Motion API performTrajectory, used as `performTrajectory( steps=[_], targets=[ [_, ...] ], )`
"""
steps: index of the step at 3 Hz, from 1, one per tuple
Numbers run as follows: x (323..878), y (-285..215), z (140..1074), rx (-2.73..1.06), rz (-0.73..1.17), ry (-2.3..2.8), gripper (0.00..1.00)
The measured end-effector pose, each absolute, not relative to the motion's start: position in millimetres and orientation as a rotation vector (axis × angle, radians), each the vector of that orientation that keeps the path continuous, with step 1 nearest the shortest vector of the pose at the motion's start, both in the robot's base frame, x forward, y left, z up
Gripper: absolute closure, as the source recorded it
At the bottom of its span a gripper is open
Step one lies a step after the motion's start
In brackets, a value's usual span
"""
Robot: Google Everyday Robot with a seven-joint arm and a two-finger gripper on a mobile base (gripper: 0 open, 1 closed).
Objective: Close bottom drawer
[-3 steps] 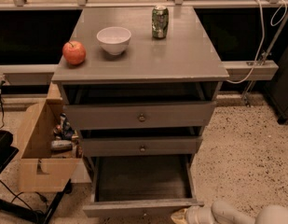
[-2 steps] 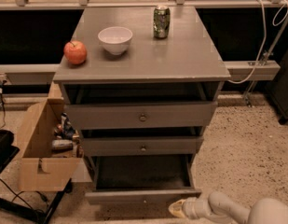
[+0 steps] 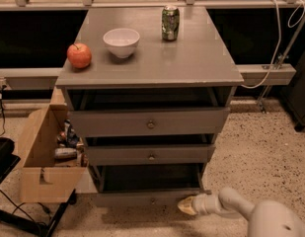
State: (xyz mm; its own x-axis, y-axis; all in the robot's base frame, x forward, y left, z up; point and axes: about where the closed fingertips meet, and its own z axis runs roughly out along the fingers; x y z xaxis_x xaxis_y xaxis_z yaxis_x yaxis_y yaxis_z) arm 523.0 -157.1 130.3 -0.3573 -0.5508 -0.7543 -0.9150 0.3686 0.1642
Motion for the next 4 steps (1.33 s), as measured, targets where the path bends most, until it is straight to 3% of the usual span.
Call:
performTrajectory(
  steps=[2, 4],
  targets=[
    [560.0, -140.1, 135.3, -1.280, 0.834, 2.004, 1.00],
    [628.4, -153.3, 156.8, -1.274, 0.756, 1.969, 1.00]
  ],
)
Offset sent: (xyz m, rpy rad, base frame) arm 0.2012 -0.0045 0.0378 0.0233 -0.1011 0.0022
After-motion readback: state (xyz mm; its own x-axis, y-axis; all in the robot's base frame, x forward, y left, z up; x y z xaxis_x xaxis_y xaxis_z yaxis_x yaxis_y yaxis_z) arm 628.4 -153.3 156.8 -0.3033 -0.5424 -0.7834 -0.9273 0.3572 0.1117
